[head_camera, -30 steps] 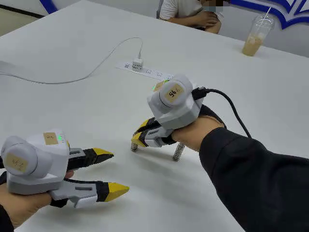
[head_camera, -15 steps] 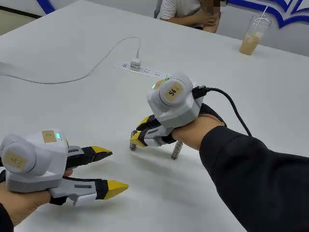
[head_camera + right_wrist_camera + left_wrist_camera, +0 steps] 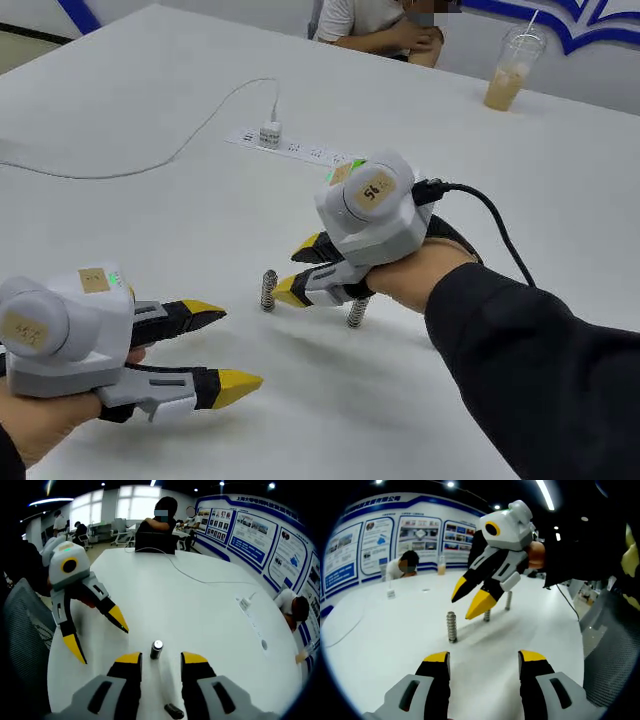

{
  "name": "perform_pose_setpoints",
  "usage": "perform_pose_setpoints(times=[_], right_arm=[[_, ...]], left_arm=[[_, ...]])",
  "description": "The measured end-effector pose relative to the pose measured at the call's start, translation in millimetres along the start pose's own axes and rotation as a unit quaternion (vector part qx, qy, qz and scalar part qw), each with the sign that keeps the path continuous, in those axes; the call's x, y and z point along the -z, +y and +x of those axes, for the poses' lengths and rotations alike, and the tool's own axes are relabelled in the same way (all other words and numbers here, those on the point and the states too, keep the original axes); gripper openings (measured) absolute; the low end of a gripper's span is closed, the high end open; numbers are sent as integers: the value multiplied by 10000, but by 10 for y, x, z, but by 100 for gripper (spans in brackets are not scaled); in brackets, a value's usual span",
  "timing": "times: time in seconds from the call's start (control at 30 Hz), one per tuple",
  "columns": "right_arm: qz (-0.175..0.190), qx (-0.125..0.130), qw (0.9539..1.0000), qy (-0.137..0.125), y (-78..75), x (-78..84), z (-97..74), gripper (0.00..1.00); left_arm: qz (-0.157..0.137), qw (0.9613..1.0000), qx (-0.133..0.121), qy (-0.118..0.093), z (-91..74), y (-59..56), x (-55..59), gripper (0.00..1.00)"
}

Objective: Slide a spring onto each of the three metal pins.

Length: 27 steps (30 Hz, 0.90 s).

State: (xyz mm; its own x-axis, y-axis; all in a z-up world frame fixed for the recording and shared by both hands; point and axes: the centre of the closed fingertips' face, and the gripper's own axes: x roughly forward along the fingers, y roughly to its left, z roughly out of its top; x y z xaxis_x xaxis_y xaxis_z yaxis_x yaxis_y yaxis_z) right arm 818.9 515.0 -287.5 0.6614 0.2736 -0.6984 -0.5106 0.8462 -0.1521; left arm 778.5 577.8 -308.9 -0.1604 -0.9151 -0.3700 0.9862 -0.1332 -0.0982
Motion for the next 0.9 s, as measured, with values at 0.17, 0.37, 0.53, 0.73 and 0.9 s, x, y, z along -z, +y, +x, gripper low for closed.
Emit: perform_pose_setpoints(times=[0.17,0.37,0.53,0.73,0.9], right_arm=[[59,57,10000,-25,-23,40,-52,38],[111,108,9999,-72,-38,75,-128,43],[157,168,9997,-76,-63,123,-183,47],[221,254,9994,-115,-96,183,-252,53],[313,344,9987,-196,-122,219,-319,59]], left_arm=[[5,10000,-20,7,-13,13,-13,56],[6,10000,-44,-17,-17,35,-52,57],[-3,10000,-50,-41,-9,47,-70,57],[-26,10000,-54,-47,-4,56,-77,57],[-53,10000,-63,-46,-1,73,-82,58]])
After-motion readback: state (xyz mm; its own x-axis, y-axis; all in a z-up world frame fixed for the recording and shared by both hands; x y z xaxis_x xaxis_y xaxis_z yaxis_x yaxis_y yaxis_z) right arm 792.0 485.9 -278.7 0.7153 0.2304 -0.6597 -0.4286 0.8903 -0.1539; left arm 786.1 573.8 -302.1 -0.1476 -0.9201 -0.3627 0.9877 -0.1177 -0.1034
